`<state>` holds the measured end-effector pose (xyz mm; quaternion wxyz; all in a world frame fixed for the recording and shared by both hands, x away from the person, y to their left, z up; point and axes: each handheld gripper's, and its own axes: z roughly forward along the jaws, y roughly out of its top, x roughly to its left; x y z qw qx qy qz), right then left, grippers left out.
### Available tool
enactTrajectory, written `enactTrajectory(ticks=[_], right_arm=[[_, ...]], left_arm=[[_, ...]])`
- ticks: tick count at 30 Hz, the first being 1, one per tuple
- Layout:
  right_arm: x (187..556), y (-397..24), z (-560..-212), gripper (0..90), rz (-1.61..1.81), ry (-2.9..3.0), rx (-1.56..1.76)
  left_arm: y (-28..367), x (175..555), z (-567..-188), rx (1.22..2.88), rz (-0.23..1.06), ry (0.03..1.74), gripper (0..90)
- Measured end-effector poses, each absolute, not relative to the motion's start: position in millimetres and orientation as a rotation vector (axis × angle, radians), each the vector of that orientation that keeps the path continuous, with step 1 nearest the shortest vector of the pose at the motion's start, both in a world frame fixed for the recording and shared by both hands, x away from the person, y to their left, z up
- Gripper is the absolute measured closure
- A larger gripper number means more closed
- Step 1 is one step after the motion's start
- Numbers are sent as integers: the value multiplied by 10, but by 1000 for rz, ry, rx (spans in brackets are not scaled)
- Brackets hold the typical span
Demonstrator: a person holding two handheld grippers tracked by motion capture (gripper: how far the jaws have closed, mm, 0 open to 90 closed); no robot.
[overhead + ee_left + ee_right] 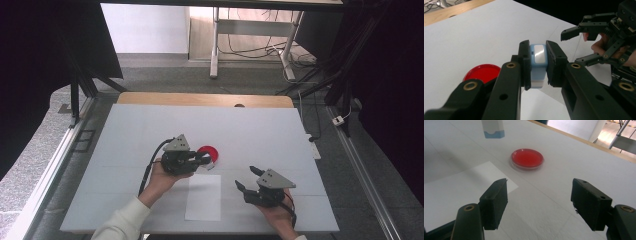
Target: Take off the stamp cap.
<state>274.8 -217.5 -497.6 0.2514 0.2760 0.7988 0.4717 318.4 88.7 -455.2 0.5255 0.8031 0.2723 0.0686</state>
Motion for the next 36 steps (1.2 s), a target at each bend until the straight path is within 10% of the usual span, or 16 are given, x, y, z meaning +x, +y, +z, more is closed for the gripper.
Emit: enactTrajectory(ticks=[36], right_arm=[[2812, -1632, -5053, 302, 1292, 2226, 710]], left_arm=[[854, 3171, -4570, 1910, 178, 663, 748]])
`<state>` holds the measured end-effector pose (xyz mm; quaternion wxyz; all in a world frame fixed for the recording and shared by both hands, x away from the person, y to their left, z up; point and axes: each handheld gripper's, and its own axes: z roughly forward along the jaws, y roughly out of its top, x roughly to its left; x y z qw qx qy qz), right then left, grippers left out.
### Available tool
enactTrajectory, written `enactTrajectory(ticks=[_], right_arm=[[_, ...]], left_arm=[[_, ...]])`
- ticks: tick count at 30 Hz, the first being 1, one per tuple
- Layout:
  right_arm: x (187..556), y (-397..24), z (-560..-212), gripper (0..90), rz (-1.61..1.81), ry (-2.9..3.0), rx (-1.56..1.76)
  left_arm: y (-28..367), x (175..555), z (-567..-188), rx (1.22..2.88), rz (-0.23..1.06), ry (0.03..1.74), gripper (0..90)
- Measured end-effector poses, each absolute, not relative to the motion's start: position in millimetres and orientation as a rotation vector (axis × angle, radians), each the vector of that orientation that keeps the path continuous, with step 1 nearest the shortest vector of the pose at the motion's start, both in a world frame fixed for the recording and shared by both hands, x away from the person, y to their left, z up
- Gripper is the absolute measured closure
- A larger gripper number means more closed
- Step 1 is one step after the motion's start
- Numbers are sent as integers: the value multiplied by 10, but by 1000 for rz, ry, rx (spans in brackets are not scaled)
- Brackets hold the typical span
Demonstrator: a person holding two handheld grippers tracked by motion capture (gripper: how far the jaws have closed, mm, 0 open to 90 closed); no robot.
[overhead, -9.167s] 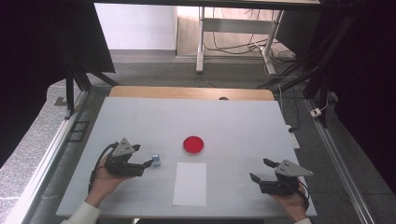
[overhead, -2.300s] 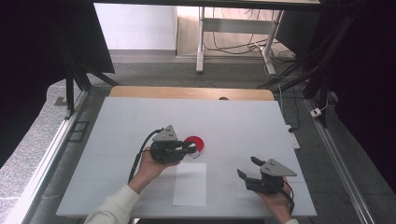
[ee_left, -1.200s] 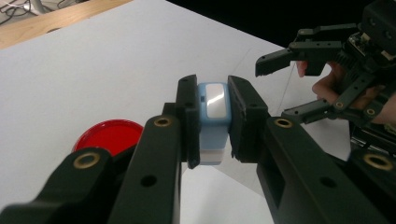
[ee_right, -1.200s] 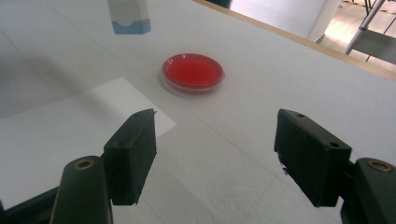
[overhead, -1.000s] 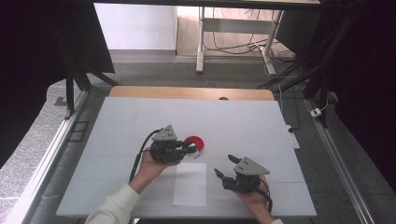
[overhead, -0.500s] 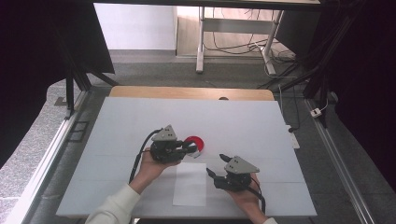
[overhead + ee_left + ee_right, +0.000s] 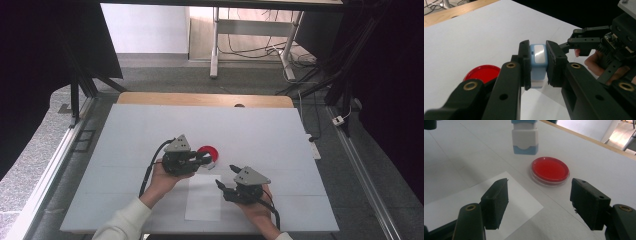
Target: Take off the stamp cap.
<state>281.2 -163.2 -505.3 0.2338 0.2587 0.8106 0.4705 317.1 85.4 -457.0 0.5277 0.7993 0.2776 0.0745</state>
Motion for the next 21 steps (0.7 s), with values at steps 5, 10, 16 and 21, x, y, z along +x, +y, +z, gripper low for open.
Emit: enactTrajectory(ticks=[5, 10, 16, 21], right_arm=[[2819, -1556, -5058, 304, 1294, 2227, 699], [2841, -1501, -5055, 312, 1301, 2223, 694], [2872, -1440, -5051, 331, 1304, 2224, 691], [2899, -1377, -5041, 352, 1317, 2214, 690]], left_arm=[[839, 3161, -4572, 1909, 179, 660, 748], [818, 3153, -4576, 1911, 177, 656, 749], [793, 3147, -4588, 1915, 176, 656, 749], [782, 3140, -4604, 1911, 180, 662, 748]])
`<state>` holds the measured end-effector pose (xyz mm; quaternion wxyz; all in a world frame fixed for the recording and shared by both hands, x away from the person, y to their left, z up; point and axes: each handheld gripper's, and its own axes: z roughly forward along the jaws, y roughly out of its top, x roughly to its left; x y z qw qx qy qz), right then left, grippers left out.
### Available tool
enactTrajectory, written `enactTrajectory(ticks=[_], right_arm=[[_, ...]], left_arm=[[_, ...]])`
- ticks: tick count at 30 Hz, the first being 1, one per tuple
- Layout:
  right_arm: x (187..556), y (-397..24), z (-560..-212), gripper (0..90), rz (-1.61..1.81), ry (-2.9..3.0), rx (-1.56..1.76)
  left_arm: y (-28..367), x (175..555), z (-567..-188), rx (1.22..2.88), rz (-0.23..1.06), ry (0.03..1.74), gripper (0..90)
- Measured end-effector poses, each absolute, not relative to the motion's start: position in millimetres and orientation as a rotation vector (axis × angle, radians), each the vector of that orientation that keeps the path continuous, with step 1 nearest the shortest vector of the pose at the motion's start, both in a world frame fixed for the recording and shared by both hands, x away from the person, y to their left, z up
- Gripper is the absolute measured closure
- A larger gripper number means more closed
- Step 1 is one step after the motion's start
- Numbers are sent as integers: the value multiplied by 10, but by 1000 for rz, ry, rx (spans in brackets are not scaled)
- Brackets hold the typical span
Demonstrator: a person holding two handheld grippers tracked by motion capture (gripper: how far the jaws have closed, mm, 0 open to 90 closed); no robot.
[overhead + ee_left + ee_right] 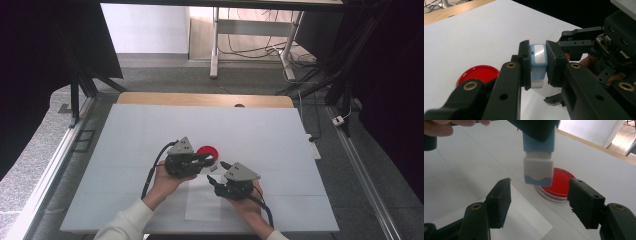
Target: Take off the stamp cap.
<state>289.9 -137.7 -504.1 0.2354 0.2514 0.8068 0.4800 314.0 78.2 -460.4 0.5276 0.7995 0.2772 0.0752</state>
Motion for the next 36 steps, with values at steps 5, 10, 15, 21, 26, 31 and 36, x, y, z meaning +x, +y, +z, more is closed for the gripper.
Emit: enactTrajectory(ticks=[5, 10, 15, 21, 26, 31, 36], right_arm=[[2928, -1338, -5048, 379, 1325, 2212, 695], [2937, -1323, -5048, 392, 1323, 2212, 702], [2945, -1310, -5055, 420, 1322, 2210, 704], [2961, -1293, -5077, 464, 1313, 2213, 719], [2965, -1286, -5078, 510, 1316, 2206, 725], [2960, -1269, -5081, 558, 1313, 2206, 717], [2964, -1254, -5091, 589, 1300, 2203, 719]], left_arm=[[784, 3140, -4606, 1908, 182, 664, 749], [775, 3144, -4617, 1910, 175, 664, 748], [768, 3140, -4619, 1912, 175, 663, 748], [771, 3143, -4618, 1910, 176, 660, 748], [766, 3140, -4618, 1911, 176, 660, 749], [765, 3138, -4617, 1910, 178, 660, 748], [769, 3137, -4616, 1908, 177, 662, 748]])
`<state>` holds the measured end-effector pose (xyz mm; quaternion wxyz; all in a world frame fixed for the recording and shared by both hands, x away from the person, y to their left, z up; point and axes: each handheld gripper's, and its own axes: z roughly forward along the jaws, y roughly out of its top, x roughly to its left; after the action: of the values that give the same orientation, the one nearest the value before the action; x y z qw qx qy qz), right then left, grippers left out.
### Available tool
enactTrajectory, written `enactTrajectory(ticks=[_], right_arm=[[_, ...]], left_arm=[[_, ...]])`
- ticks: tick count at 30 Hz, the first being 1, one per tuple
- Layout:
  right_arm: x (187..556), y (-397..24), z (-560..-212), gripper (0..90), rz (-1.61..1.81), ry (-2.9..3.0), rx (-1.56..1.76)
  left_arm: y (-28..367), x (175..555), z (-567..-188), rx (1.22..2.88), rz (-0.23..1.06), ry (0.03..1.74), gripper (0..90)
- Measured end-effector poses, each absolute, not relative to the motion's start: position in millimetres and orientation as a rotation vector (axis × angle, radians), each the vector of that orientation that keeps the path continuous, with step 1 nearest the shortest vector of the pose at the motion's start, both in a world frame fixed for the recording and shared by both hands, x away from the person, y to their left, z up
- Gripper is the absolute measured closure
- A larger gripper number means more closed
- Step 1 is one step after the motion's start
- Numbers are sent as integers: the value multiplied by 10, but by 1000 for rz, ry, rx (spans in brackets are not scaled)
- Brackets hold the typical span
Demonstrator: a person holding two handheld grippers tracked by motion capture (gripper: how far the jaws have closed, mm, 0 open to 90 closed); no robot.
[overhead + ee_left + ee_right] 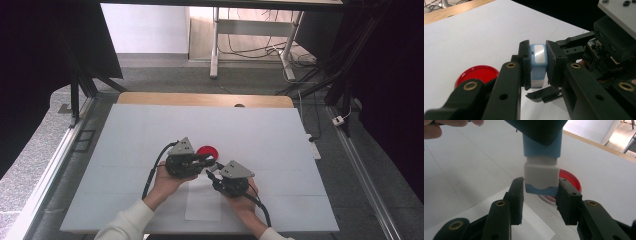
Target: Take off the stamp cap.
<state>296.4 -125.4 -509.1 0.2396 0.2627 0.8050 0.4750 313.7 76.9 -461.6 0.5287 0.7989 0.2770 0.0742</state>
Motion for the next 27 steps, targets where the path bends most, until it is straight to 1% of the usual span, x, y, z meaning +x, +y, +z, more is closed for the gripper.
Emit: enactTrajectory(ticks=[9, 27], right_arm=[[2968, -1242, -5091, 623, 1290, 2204, 718], [2943, -1224, -5107, 644, 1253, 2187, 712]], left_arm=[[764, 3135, -4619, 1911, 178, 660, 748], [759, 3123, -4631, 1909, 193, 667, 749]])
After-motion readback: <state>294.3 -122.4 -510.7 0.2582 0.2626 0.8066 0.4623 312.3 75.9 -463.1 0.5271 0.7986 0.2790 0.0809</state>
